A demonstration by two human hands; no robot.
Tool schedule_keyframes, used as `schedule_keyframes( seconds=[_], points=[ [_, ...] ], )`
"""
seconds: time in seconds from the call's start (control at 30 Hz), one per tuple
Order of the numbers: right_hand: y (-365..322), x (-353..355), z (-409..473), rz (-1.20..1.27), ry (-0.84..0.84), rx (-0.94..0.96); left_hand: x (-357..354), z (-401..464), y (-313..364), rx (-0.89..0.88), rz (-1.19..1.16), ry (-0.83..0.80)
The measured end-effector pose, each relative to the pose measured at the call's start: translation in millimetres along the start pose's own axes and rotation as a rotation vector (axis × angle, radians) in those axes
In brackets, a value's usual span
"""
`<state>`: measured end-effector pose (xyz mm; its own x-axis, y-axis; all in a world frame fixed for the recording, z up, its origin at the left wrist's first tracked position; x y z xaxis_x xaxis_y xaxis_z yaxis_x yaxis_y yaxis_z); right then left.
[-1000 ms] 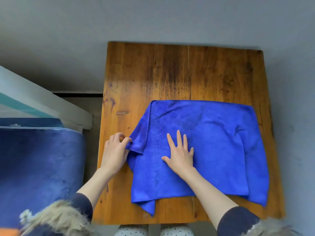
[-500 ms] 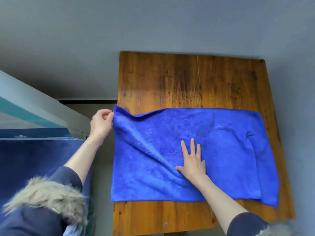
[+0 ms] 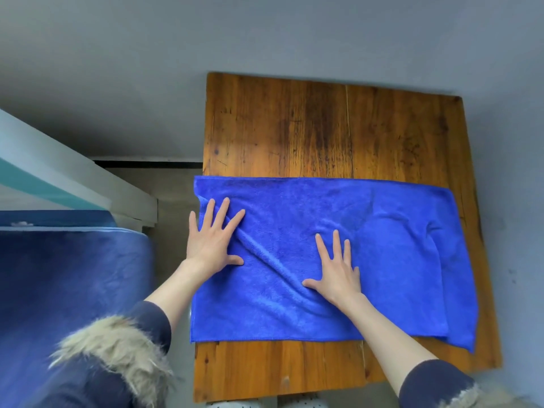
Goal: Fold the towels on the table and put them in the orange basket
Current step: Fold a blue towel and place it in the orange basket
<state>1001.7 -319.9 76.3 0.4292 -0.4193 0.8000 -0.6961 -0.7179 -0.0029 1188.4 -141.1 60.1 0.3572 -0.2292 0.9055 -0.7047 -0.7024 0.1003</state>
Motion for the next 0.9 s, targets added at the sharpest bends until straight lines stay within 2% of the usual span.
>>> schedule_keyframes(
  seconds=[0.13,0.23,0.33,0.43,0.53,0.63,0.9],
  points=[
    [2,5,7,0.050,-0.001,-0.028,-3,-4,-2,0.062,0.100,-0.042],
    [-3,7,8,0.061,-0.001,-0.041,-3,-12,-3,0.072,0.077,-0.045],
    [-10,7,5,0.048,0.048,0.004,-1,-17,-1,0.046,-0.003,0.035],
    [-20,6,5,0.074,0.121,0.061,0,-10,6,-0.046,0.015,0.089],
    [-27,14,18,0.087,0.163,0.072,3,12,14,-0.092,0.019,0.065],
    [-28,29,41,0.086,0.210,0.062,8,34,14,-0.051,-0.042,0.011],
    [-14,47,89,0.066,0.146,0.088,16,59,3,-0.045,-0.006,-0.053]
  ],
)
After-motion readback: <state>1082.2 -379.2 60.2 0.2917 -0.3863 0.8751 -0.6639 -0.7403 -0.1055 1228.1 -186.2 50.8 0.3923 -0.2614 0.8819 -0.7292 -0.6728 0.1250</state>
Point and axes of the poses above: each hand's wrist, its own z-axis towards the middle knuckle, its own x-axis out of the back of the hand, y = z × x, the point moved 3 cm from there along z, towards the middle knuckle, and after that the axes turned 8 degrees about y, right-handed, at the moved point
